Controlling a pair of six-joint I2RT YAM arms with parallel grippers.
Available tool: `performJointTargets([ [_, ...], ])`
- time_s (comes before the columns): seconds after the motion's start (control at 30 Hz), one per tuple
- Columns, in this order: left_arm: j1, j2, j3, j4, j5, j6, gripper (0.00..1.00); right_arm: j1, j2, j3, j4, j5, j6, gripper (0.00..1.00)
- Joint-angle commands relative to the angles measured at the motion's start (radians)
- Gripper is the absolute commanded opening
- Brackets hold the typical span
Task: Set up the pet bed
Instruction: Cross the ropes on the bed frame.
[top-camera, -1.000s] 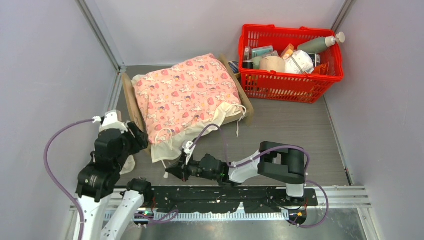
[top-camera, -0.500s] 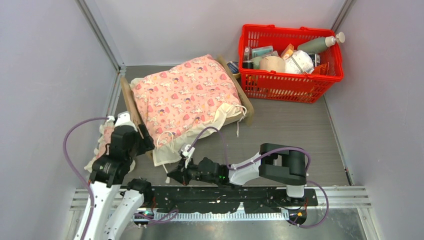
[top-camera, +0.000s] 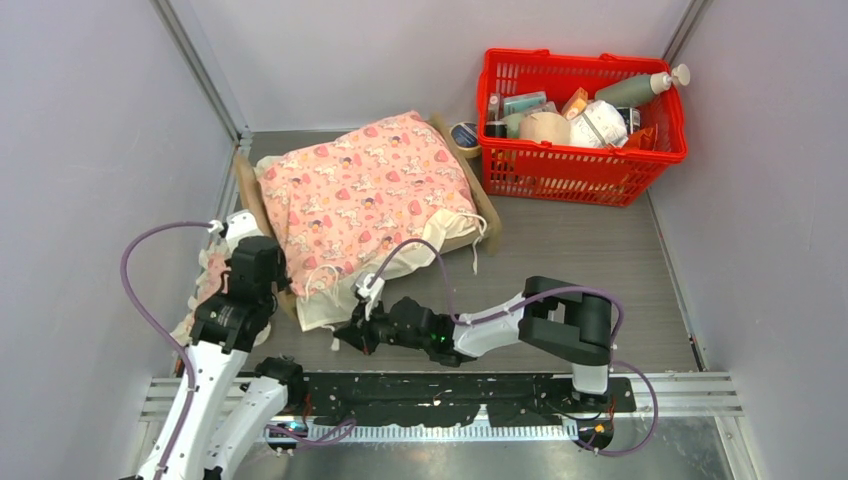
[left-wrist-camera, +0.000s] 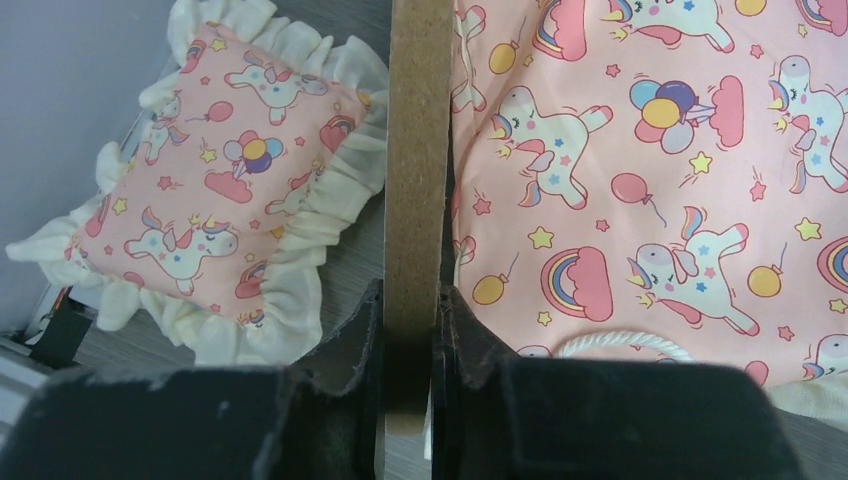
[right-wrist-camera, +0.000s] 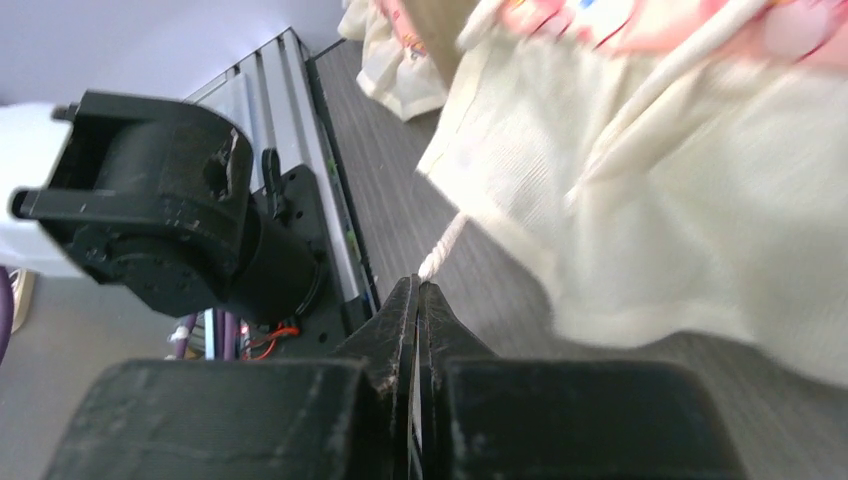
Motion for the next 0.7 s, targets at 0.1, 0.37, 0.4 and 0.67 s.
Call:
performJointTargets([
  [0.1,0.070,-0.074,0.046,-0.066,-0.067,-0.253,0.00,-0.104,-0.045,0.067,-0.071,-0.073,-0.096,0.05],
  [0.37,0.070,-0.016,0.023,-0.022,-0.093,-0.479,0.00,-0.276,-0.071,0.087,-0.129,-0.113,-0.142,0.05],
  [0.4,0.070,-0.014,0.006,0.016,-0.094,-0.487,0.00,-0.288,-0.063,0.095,-0.136,-0.114,-0.145,0.05],
  [0.67,0.069,0.183,-0.031,0.261,0.036,-0.503,0.00,-0.367,0.014,0.253,-0.227,-0.126,-0.167,0.05],
])
